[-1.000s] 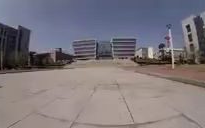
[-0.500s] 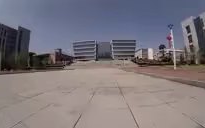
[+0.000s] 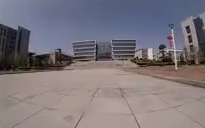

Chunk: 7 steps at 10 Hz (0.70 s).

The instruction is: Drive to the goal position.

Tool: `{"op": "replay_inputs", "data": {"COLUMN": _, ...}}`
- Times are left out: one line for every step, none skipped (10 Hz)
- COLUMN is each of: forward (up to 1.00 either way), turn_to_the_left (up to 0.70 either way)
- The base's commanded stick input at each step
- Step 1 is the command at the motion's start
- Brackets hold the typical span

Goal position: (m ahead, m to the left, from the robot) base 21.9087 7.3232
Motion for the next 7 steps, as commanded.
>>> {"op": "replay_inputs", "data": {"forward": 0.36, "turn_to_the_left": 0.00}}
{"op": "replay_inputs", "data": {"forward": 0.36, "turn_to_the_left": 0.00}}
{"op": "replay_inputs", "data": {"forward": 0.35, "turn_to_the_left": 0.00}}
{"op": "replay_inputs", "data": {"forward": 0.35, "turn_to_the_left": 0.00}}
{"op": "replay_inputs", "data": {"forward": 0.35, "turn_to_the_left": 0.00}}
{"op": "replay_inputs", "data": {"forward": 0.35, "turn_to_the_left": 0.00}}
{"op": "replay_inputs", "data": {"forward": 0.35, "turn_to_the_left": 0.00}}
